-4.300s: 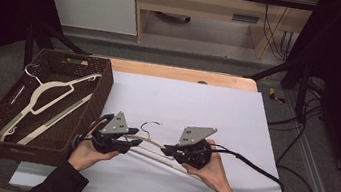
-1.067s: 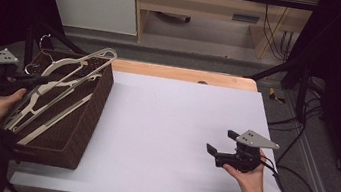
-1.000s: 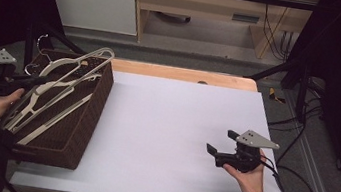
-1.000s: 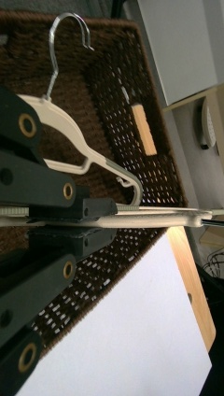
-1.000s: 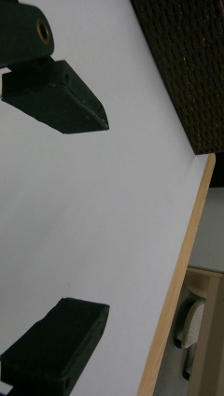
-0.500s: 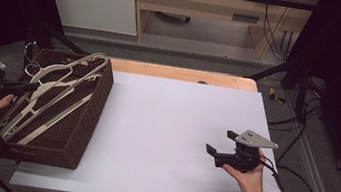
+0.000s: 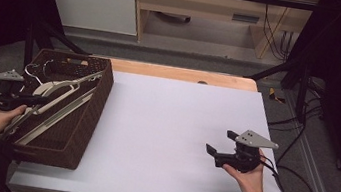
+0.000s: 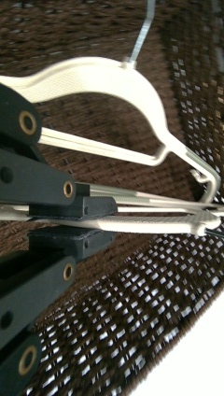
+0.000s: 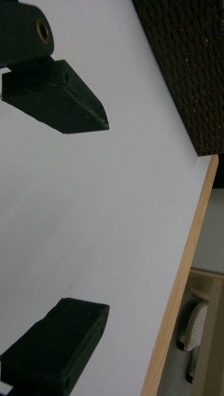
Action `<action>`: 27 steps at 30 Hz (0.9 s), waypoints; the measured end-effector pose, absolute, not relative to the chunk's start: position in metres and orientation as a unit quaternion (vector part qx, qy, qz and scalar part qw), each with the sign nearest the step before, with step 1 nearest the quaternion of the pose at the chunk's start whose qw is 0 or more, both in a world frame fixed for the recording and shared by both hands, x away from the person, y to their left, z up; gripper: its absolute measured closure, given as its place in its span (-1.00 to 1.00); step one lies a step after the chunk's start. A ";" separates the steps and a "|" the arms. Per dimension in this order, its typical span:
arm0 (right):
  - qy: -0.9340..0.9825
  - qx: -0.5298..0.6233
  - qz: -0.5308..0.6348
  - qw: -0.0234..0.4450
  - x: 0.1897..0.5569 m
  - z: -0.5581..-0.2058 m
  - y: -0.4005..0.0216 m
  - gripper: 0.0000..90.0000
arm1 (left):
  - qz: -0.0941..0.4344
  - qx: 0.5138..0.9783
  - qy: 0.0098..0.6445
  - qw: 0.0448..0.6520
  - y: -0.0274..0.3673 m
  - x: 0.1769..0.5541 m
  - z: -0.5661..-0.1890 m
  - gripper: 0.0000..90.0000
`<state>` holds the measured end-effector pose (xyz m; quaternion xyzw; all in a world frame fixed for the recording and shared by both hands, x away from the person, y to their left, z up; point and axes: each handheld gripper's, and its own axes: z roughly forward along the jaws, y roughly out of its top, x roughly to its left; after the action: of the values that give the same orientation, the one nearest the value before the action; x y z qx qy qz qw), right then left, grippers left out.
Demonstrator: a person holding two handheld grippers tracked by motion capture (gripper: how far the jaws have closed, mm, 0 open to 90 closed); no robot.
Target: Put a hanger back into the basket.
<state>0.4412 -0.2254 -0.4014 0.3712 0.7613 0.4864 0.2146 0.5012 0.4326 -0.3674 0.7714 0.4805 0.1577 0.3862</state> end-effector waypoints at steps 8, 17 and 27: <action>0.763 0.371 0.485 0.213 0.442 -0.402 -0.224 -0.76 | 0.187 0.742 0.532 0.362 0.439 0.502 -0.374 0.80; 0.764 0.371 0.484 0.211 0.442 -0.403 -0.224 -0.77 | 0.246 0.697 0.562 0.370 0.448 0.486 -0.368 0.40; 0.762 0.372 0.485 0.212 0.442 -0.404 -0.223 -0.79 | 0.263 0.687 0.513 0.443 0.418 0.461 -0.358 0.02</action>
<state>0.4423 -0.2234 -0.4036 0.3718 0.7624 0.4852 0.2121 0.4611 0.4176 -0.3585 0.6867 0.5134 0.2626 0.4427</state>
